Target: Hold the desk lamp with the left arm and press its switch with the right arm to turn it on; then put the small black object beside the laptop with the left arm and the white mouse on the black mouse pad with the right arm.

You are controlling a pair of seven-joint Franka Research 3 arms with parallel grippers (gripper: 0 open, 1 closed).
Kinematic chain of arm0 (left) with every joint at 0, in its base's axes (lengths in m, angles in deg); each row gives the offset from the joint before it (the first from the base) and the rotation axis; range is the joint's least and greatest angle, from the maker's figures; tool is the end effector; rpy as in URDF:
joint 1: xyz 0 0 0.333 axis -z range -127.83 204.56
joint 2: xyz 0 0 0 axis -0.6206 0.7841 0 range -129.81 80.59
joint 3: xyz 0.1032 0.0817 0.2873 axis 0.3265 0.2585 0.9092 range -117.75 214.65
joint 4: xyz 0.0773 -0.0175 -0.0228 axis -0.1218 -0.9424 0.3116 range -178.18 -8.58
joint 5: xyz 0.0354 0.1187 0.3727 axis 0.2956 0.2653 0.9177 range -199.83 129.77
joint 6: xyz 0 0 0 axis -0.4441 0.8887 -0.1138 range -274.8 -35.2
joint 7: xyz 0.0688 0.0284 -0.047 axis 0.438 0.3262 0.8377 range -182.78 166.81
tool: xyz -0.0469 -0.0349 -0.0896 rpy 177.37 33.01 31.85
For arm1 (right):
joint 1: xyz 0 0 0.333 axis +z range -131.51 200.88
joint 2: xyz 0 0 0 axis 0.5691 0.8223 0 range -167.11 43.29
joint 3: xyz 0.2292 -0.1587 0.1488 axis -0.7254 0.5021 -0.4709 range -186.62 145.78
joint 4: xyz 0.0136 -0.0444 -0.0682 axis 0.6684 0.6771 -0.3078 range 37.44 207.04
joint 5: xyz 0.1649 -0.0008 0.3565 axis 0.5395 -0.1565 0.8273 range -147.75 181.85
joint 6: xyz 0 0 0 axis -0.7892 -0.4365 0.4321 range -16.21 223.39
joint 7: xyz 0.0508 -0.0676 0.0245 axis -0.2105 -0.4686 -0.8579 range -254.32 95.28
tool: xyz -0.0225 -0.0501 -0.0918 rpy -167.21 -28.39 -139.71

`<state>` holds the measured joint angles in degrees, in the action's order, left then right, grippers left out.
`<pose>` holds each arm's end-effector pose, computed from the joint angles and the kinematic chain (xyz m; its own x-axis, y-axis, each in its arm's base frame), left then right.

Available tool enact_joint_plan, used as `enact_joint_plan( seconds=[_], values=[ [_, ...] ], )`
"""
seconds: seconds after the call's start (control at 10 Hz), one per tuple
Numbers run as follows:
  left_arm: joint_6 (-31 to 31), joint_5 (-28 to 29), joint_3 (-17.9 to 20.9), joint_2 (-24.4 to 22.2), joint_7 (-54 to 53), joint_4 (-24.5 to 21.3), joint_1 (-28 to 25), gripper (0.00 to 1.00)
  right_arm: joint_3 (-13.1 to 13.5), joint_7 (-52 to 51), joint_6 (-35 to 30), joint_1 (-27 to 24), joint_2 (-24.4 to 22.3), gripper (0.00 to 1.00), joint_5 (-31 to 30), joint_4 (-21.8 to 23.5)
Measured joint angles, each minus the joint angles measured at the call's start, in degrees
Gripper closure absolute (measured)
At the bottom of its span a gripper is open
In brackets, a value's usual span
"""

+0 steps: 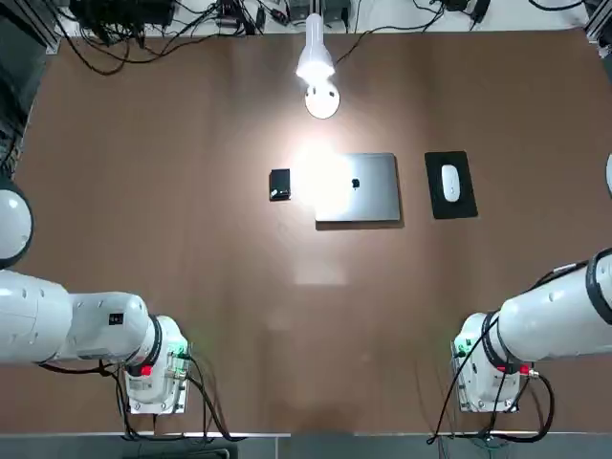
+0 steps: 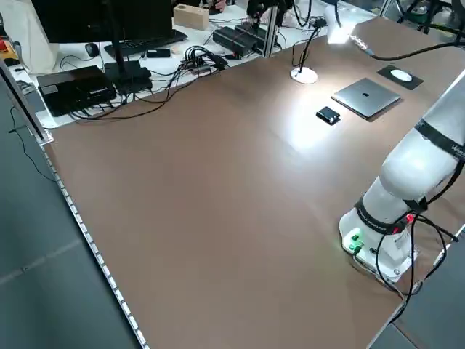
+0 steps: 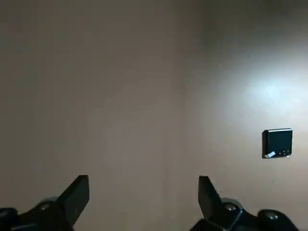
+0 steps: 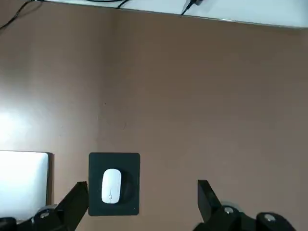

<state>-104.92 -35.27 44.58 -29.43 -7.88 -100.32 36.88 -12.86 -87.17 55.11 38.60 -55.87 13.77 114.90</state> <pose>0.5340 -0.0239 0.6078 0.9990 -0.0393 0.0224 -0.0392 -0.9992 -0.0014 0.5973 -0.0392 0.6240 0.9918 0.0786 0.1003 0.0701 -0.9939 0.0851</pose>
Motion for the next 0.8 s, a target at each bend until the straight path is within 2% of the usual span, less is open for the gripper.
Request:
enact_joint_plan(
  seconds=[0.2, 0.4, 0.8],
  values=[
    [6.92, -0.16, 1.05, 0.9, 0.0, 7.61, 1.73, 0.0, -0.17, 0.0, -0.02, 0.1, 0.29, 0.0, -0.05, -0.71],
    [10.59, -0.43, 1.91, 3.9, 0.41, 13.55, 2.85, 0.0, -0.22, 0.0, -0.03, 0.21, 0.3, 0.0, -0.06, -1.09],
    [10.86, -0.53, 2.21, 7.08, 2.24, 14.41, 2.61, 0.0, -0.16, 0.0, -0.03, 0.05, 0.3, 0.0, -0.09, -1.22]
  ],
)
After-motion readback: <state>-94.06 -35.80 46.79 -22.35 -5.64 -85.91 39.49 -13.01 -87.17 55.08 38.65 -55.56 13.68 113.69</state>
